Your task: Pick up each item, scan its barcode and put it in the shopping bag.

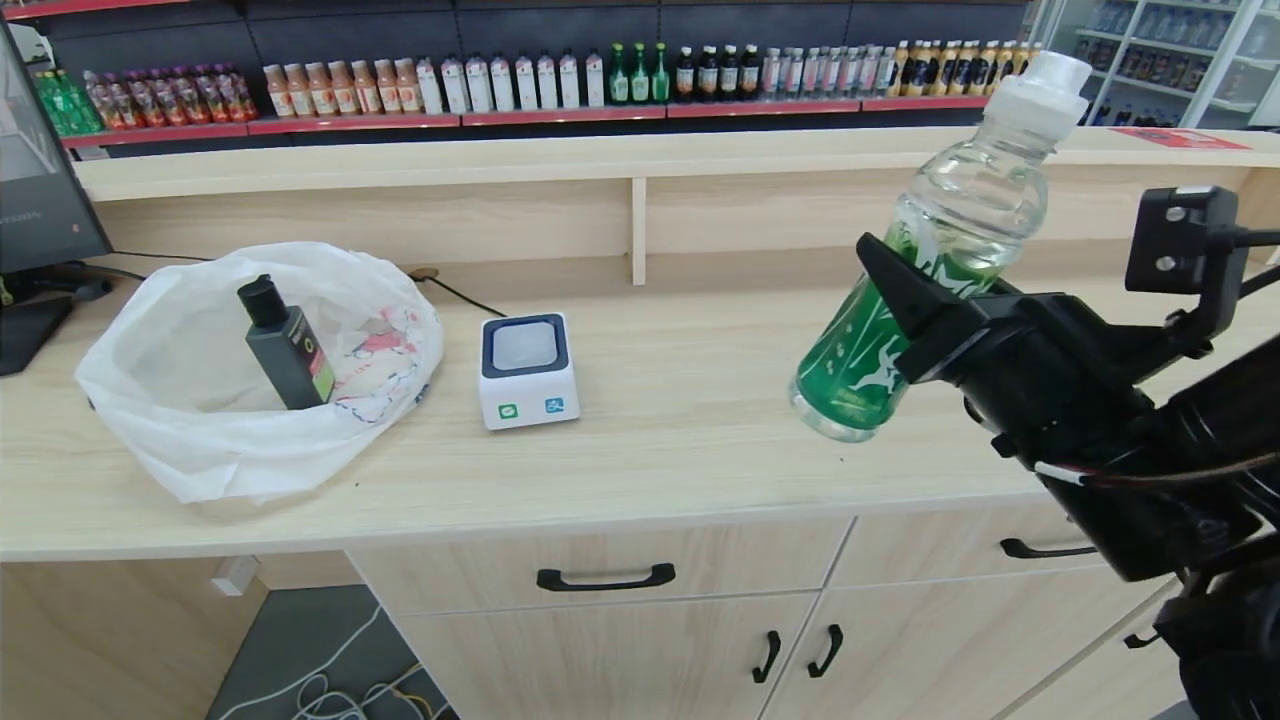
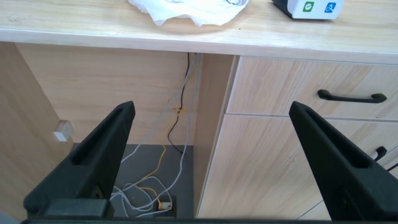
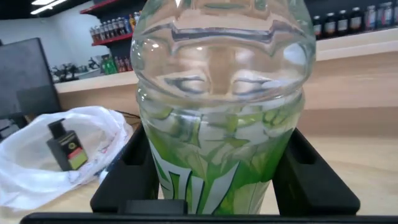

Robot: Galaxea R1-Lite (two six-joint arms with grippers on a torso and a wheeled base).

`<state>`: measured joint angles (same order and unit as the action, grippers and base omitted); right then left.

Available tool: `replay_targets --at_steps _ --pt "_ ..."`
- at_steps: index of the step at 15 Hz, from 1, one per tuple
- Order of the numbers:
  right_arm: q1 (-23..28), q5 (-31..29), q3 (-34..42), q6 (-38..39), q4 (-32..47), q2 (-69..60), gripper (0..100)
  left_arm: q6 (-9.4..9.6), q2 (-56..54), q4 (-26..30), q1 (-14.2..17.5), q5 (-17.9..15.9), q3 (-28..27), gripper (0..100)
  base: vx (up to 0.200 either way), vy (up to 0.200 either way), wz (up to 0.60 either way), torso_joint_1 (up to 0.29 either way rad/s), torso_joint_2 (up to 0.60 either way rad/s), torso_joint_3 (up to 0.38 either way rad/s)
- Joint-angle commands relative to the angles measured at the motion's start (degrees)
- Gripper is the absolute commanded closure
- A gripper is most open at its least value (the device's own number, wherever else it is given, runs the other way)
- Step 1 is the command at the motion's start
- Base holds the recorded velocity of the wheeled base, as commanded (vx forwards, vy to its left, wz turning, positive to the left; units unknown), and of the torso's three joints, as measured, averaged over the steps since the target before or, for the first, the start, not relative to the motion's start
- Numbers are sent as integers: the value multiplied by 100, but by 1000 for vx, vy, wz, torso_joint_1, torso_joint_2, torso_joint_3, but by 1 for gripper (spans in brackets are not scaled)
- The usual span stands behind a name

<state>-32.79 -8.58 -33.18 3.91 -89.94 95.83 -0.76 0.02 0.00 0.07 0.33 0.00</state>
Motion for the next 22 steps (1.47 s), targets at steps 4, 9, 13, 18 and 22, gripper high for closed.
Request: replay_targets --at_steps 4,9,13,18,22 --pt "344 -38 58 -57 -6 234 100 -4 -2 0 1 2 0 0 0 0 0 0 0 0" --pt "344 -205 -162 -303 -6 261 100 5 -2 0 1 2 0 0 0 0 0 0 0 0" --pt "344 -188 -92 -286 -6 252 100 -12 -2 0 1 2 0 0 0 0 0 0 0 0" --pt "326 -170 -197 -286 -6 164 100 5 -2 0 1 2 0 0 0 200 0 2 0 0" --pt "291 -161 -180 -277 -6 155 100 -4 -2 0 1 2 0 0 0 200 0 1 0 4"
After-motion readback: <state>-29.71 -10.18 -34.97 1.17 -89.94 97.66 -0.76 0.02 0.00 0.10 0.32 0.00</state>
